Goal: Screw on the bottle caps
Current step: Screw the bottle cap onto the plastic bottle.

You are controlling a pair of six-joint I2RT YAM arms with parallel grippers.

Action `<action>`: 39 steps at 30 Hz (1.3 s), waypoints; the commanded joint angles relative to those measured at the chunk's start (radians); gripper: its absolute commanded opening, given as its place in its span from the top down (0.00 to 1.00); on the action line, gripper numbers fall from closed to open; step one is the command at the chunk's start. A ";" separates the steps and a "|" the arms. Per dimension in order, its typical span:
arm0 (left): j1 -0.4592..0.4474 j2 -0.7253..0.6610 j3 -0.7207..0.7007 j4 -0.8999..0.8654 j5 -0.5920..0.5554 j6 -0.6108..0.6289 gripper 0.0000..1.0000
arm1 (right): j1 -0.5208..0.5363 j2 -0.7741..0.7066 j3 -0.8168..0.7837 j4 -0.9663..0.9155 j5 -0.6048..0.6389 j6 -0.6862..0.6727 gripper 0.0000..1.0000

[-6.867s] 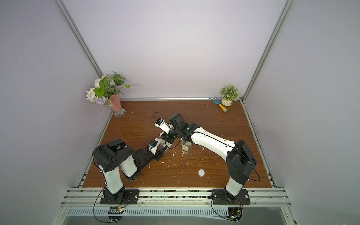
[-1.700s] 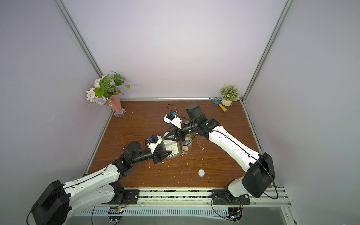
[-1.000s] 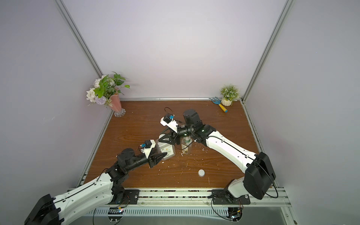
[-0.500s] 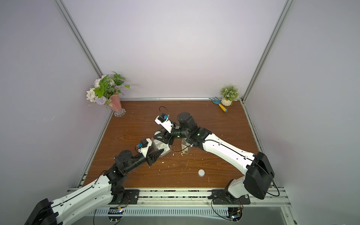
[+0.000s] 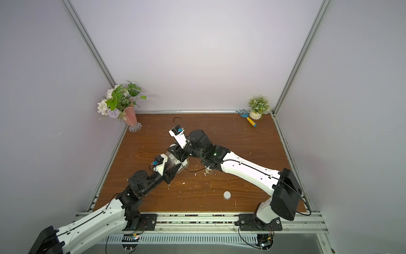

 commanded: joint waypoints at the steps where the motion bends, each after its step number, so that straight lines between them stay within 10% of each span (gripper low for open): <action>1: -0.029 -0.039 0.034 0.246 -0.054 0.093 0.99 | 0.054 0.077 0.035 -0.150 0.214 0.153 1.00; 15: -0.031 -0.041 0.032 0.263 -0.085 0.089 0.99 | 0.179 0.279 0.298 -0.345 0.502 0.309 1.00; 20: -0.031 -0.044 0.019 0.248 -0.054 0.085 0.99 | 0.174 0.252 0.311 -0.347 0.487 0.271 0.55; 28: -0.032 -0.018 0.019 0.234 0.011 0.082 0.99 | 0.089 0.085 0.270 -0.316 0.338 0.134 0.15; 39: -0.029 0.046 0.036 0.236 0.080 0.068 0.99 | -0.167 -0.161 0.112 -0.197 -0.190 0.034 0.10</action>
